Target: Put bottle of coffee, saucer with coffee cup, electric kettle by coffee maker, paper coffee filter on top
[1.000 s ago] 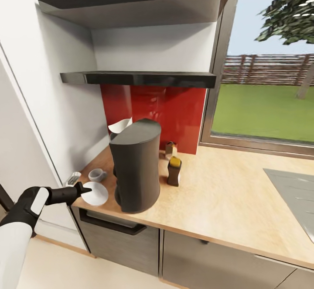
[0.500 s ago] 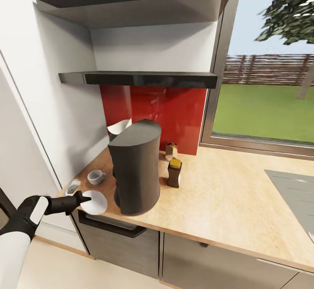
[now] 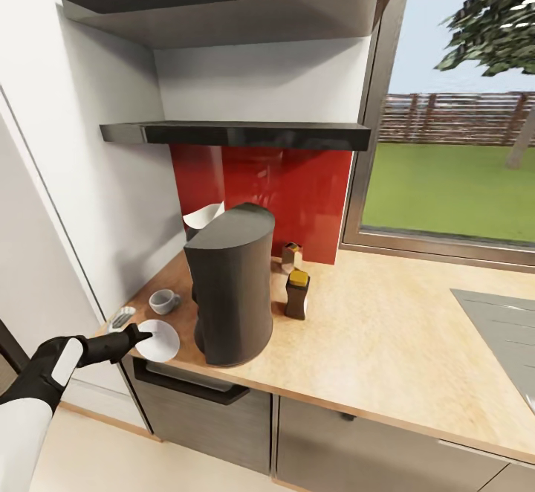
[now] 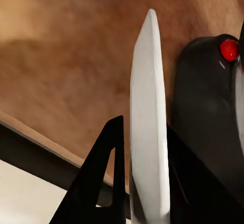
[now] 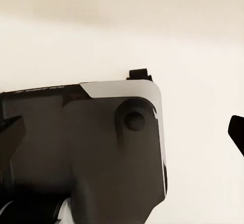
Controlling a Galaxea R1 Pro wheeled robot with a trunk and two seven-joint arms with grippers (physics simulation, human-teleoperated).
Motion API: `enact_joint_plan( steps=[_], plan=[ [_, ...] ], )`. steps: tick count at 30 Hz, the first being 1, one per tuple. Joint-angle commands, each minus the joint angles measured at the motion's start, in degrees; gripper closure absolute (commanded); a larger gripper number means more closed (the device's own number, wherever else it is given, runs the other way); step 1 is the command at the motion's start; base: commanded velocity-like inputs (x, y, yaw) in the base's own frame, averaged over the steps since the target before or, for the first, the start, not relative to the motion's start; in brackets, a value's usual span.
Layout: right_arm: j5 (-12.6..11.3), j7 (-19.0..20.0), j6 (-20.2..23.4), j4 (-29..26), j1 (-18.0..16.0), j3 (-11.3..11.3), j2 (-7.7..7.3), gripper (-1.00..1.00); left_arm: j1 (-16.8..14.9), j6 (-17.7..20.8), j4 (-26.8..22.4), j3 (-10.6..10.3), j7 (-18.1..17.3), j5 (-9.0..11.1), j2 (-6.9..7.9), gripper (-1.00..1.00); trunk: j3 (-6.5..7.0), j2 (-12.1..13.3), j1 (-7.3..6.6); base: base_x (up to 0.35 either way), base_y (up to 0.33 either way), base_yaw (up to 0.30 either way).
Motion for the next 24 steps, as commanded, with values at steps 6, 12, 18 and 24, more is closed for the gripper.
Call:
enact_joint_plan(
  steps=[6,12,18,24],
  plan=[
    [-0.56,0.11,0.19,-0.09,-0.04,0.48,-0.04,-1.0,-0.07,0.13,3.03,0.24,-0.26,-0.03,-0.08,1.0,-0.13,-0.13,0.04,0.186,0.0,0.0],
    [-0.56,0.11,0.2,-0.09,-0.05,0.48,-0.04,-1.0,-0.07,0.12,3.6,0.23,-0.27,0.0,-0.13,1.0,-0.13,-0.13,0.04,0.056,0.0,0.0],
    [-0.56,0.11,0.24,-0.09,-0.04,0.48,-0.04,-1.0,-0.07,0.19,3.68,0.23,-0.27,0.0,-0.27,1.0,-0.13,-0.13,0.04,0.029,0.0,0.0],
    [-0.56,0.11,0.24,-0.09,-0.03,0.48,-0.04,-1.0,-0.07,0.19,3.68,0.23,-0.27,0.0,-0.36,1.0,-0.13,-0.13,0.04,0.111,0.0,0.0]
  ],
)
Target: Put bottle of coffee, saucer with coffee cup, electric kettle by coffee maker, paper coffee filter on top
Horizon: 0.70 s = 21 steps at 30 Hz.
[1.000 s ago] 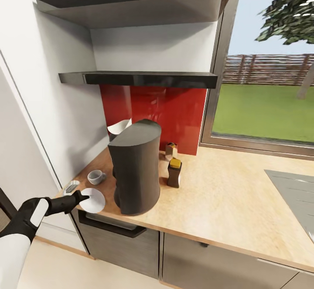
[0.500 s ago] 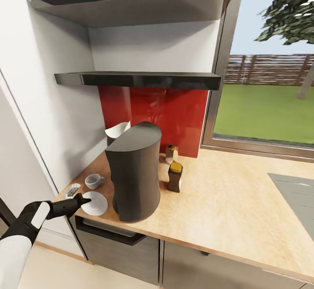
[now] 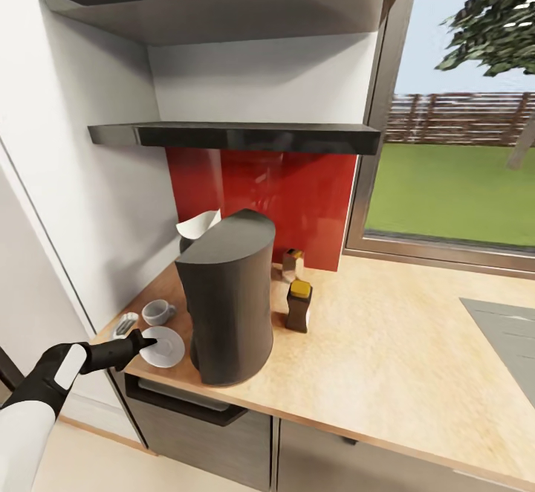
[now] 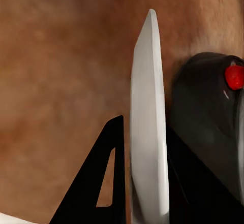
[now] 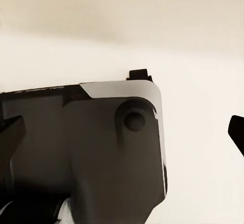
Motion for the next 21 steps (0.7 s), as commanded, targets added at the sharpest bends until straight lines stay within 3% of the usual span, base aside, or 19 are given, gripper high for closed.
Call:
enact_joint_plan(
  steps=[1,21],
  plan=[
    [-0.56,0.11,0.27,-0.09,-0.05,0.48,-0.04,-1.0,-0.04,-0.32,0.05,0.2,-0.22,-2.41,-0.03,1.0,-0.14,-0.1,0.05,0.019,0.0,0.0],
    [-0.58,0.11,0.24,-0.09,0.0,0.48,0.03,-1.0,-0.04,-0.32,0.05,0.2,-0.22,-2.41,-0.11,1.0,-0.14,-0.1,0.05,0.03,0.0,0.0]
  ],
)
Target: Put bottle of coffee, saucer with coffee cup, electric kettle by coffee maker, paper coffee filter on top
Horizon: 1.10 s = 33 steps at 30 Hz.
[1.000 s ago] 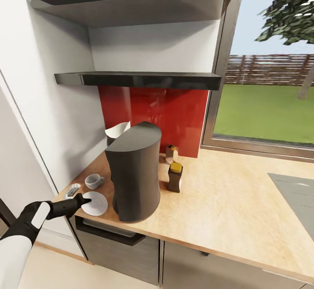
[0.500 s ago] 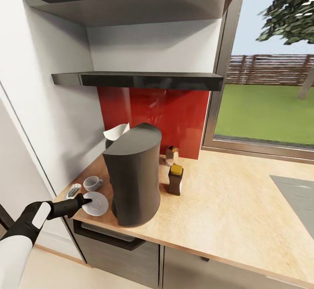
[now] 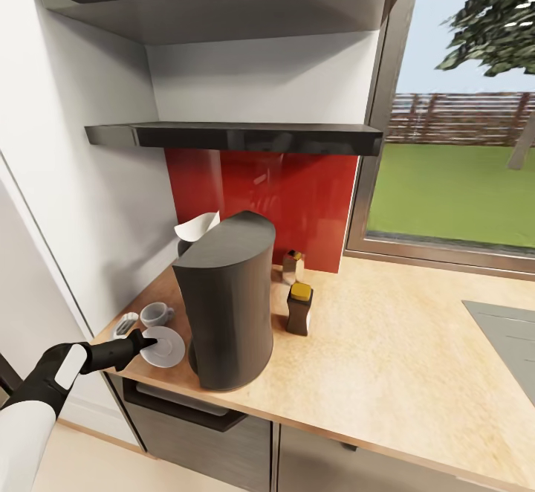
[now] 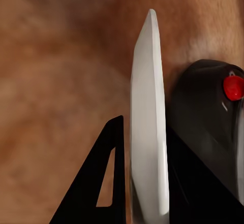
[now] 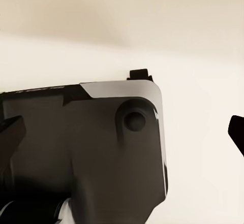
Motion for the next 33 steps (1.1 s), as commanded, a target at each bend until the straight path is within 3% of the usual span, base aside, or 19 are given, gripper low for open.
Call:
enact_joint_plan(
  steps=[1,3,4,10,17,33],
  plan=[
    [-0.58,0.11,0.27,-0.09,-0.06,0.48,-0.03,-1.0,-0.03,-0.29,0.05,0.18,-0.22,-2.36,-0.05,1.0,-0.14,-0.1,0.05,0.002,0.0,0.0],
    [-0.58,0.11,0.29,-0.09,-0.07,0.48,-0.02,-1.0,-0.03,-0.29,0.05,0.12,-0.22,-2.31,-0.07,1.0,-0.14,-0.1,0.05,0.001,0.0,0.0],
    [-0.57,0.11,0.31,-0.09,-0.07,0.48,-0.04,-1.0,-0.03,-0.29,0.05,0.14,-0.25,-2.24,-0.07,-1.0,-0.14,-0.1,0.05,0.0,0.0,0.0],
    [-0.58,0.11,0.28,-0.1,-0.09,0.48,-0.03,-1.0,-0.03,-0.29,-0.04,0.12,-0.05,-2.69,0.07,-1.0,-0.14,-0.1,0.05,0.0,0.0,0.0],
    [-0.6,0.11,0.25,-0.11,-0.07,0.48,-0.02,-1.0,-0.03,-0.29,-0.54,0.09,2.56,-2.91,0.19,-1.0,-0.14,-0.1,0.05,-0.024,0.022,0.0],
    [-0.6,0.11,0.24,-0.1,-0.07,0.48,-0.02,-1.0,-0.03,-0.21,-0.73,-0.07,3.13,-2.92,0.15,-1.0,-0.14,-0.1,0.05,-0.233,0.205,0.0]
  ],
)
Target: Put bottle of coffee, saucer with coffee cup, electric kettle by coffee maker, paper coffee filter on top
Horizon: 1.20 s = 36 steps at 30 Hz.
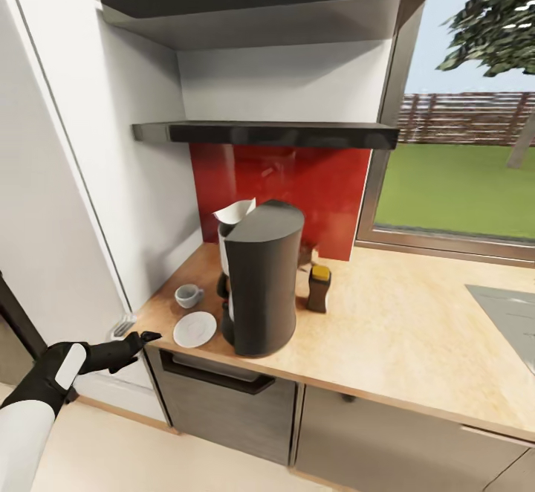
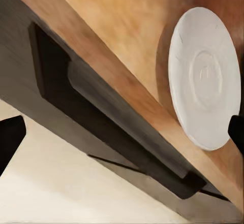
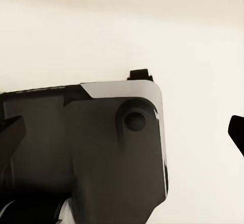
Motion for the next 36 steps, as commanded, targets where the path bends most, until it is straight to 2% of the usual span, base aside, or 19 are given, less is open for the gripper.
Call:
enact_joint_plan(
  steps=[1,15,19,23,26,27,29,30,31,32,33,34,35,36],
  plan=[
    [-0.55,0.1,0.25,-0.1,-0.01,0.48,-0.03,-1.0,-0.06,0.35,0.01,0.25,-0.21,-0.12,-0.04,-1.0,-0.14,-0.14,0.01,-0.268,0.206,0.0],
    [-0.58,0.1,0.25,-0.14,-0.04,0.48,-0.03,-1.0,-0.06,0.34,0.68,0.08,-0.27,-0.07,-0.22,-1.0,-0.14,-0.14,0.01,-0.316,0.056,0.0],
    [-0.61,0.1,0.25,-0.15,-0.06,0.48,-0.03,-1.0,0.8,0.25,1.64,0.01,-0.76,0.03,-0.96,-1.0,-0.14,-0.14,0.01,-0.148,0.001,0.0],
    [-0.67,0.1,0.15,-0.17,-0.03,0.48,0.01,-1.0,3.51,0.13,2.68,-0.07,-0.94,0.05,-2.14,-1.0,-0.14,-0.14,0.01,-0.039,0.0,0.0],
    [-0.8,0.1,0.02,-0.28,-0.05,0.48,-0.02,-1.0,7.09,-0.51,2.76,-0.21,-1.04,0.01,-2.5,-1.0,-0.14,-0.14,0.01,-0.008,0.0,0.0],
    [-0.83,0.1,-0.14,-0.31,-0.06,0.48,-0.03,-1.0,10.69,-4.81,2.94,-0.86,-1.02,-0.68,-2.57,-1.0,-0.14,-0.14,0.01,-0.002,0.0,0.0],
    [-0.84,0.1,-0.56,-0.36,-0.05,0.48,-0.03,-1.0,13.1,-9.51,3.09,-1.84,-0.98,-2.08,-2.54,-1.0,-0.14,-0.14,0.01,-0.001,0.0,0.0],
    [-0.84,0.1,-1.64,-0.34,-0.06,0.44,-0.03,-1.0,15.67,-15.23,3.21,-2.95,-1.0,-4.06,-2.49,-1.0,-0.14,-0.14,0.01,0.0,0.0,0.0],
    [-0.84,0.1,-2.63,-0.34,-0.06,0.42,-0.03,-1.0,17.53,-19.2,3.28,-3.58,-0.98,-5.69,-2.5,-1.0,-0.14,-0.14,0.01,0.0,0.0,0.0],
    [-0.86,0.1,-4.11,-0.33,-0.06,0.41,-0.03,-1.0,20.28,-24.95,3.36,-4.28,-0.79,-8.65,-2.55,-1.0,-0.14,-0.14,0.01,0.0,0.0,0.0],
    [-0.89,0.1,-4.86,-0.33,-0.06,0.41,-0.03,-1.0,21.95,-28.46,3.5,-4.55,-0.66,-10.88,-2.58,-1.0,-0.14,-0.14,0.01,0.0,0.0,0.0],
    [-0.98,0.27,-5.96,-0.33,-0.06,0.41,-0.03,-1.0,26.19,-40.18,7.7,-4.91,-0.4,-19.62,-2.58,-1.0,-0.14,-0.14,0.01,0.0,0.0,0.0],
    [-0.99,0.29,-6.02,-0.33,-0.06,0.41,-0.03,-1.0,26.49,-41.62,8.86,-4.94,-0.31,-20.74,-2.56,-1.0,-0.14,-0.14,0.01,0.0,0.0,0.0],
    [-1.05,0.33,-6.15,-0.28,-0.05,0.4,-0.03,-1.0,27.21,-47.02,14.98,-4.99,1.14,-25.0,-2.36,-1.0,-0.14,-0.14,0.01,0.0,0.0,0.0]
  ],
)
